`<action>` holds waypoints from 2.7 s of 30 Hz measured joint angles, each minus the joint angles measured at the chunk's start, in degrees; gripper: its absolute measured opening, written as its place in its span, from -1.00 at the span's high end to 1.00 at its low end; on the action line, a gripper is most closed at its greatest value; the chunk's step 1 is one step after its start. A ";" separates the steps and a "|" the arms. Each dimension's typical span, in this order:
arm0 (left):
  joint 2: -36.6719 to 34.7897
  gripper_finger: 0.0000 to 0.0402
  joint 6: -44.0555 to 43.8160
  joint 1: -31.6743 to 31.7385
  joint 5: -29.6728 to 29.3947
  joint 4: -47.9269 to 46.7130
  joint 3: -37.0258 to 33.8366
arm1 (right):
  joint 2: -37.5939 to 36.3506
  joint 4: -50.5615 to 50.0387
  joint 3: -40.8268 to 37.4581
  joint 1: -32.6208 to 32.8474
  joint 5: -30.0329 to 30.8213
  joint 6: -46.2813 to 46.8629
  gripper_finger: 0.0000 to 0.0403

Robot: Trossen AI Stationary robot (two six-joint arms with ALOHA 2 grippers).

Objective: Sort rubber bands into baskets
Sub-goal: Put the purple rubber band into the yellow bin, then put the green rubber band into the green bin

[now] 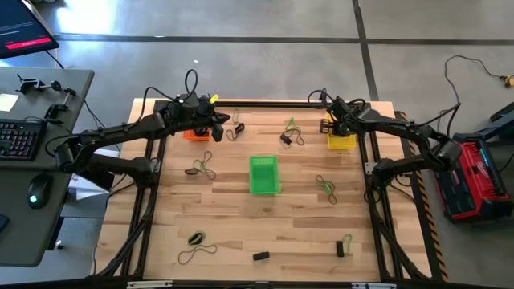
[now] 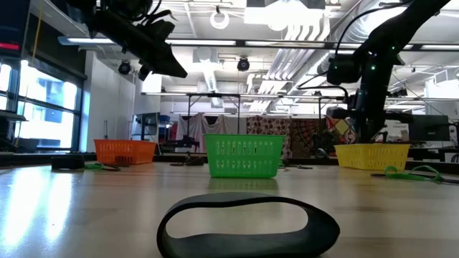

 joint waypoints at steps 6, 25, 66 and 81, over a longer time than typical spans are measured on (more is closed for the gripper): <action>0.01 1.00 0.00 0.00 0.01 0.02 0.01 | 0.03 -3.03 0.38 0.00 -3.64 -2.94 0.79; 0.01 1.00 -0.01 0.01 0.00 0.00 -0.01 | 0.02 -17.34 23.79 1.52 0.36 -18.06 0.59; 0.01 1.00 -1.07 0.02 7.88 -2.89 -0.03 | 12.82 6.37 24.74 20.53 -5.19 -6.97 0.28; 0.01 1.00 -3.06 -0.02 6.53 -2.82 -0.03 | 20.01 6.52 24.74 14.59 -0.75 -2.31 0.11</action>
